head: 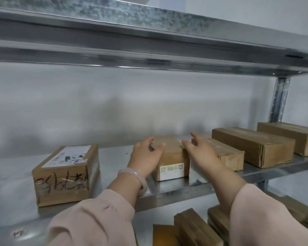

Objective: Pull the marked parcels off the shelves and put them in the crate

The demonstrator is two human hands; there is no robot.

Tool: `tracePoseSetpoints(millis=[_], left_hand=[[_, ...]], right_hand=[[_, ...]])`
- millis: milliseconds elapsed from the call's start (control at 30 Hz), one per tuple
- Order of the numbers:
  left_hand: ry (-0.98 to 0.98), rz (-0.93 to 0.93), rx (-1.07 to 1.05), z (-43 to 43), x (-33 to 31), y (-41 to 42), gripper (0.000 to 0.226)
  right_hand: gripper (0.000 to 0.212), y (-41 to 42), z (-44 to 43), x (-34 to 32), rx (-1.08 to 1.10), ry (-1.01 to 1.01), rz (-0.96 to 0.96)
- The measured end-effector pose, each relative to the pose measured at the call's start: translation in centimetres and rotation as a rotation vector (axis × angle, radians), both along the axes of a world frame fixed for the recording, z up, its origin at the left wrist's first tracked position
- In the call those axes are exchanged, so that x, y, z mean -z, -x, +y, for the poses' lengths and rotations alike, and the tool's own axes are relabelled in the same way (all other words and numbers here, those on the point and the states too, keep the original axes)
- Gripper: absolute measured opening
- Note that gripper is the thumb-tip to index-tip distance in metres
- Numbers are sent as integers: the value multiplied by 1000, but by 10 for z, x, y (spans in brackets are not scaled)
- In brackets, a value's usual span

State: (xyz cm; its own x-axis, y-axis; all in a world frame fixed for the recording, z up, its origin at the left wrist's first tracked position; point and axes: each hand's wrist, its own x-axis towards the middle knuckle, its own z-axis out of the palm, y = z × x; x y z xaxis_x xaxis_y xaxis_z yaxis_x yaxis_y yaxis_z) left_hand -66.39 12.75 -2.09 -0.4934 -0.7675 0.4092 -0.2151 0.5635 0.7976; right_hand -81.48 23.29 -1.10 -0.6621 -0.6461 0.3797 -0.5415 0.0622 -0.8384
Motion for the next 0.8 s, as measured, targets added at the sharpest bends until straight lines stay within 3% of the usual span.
tracePoseSetpoints(millis=[100, 200, 333, 500, 667, 800], left_hand=[[-86, -29, 35, -8, 5, 12, 59], [-103, -3, 51, -9, 6, 14, 56], [16, 86, 105, -4, 5, 4, 56], [192, 227, 107, 9, 5, -11, 59], [132, 280, 134, 14, 1, -19, 63], [-3, 293, 172, 20, -1, -17, 93]], right_hand=[[69, 3, -13, 5, 2, -95, -120], [51, -1, -18, 5, -30, -148, -183], [27, -17, -9, 12, -105, 135, -230], [39, -38, 2, 21, -275, 414, -252], [60, -58, 7, 32, -245, 451, -78], [58, -68, 13, 38, -127, 423, 183]])
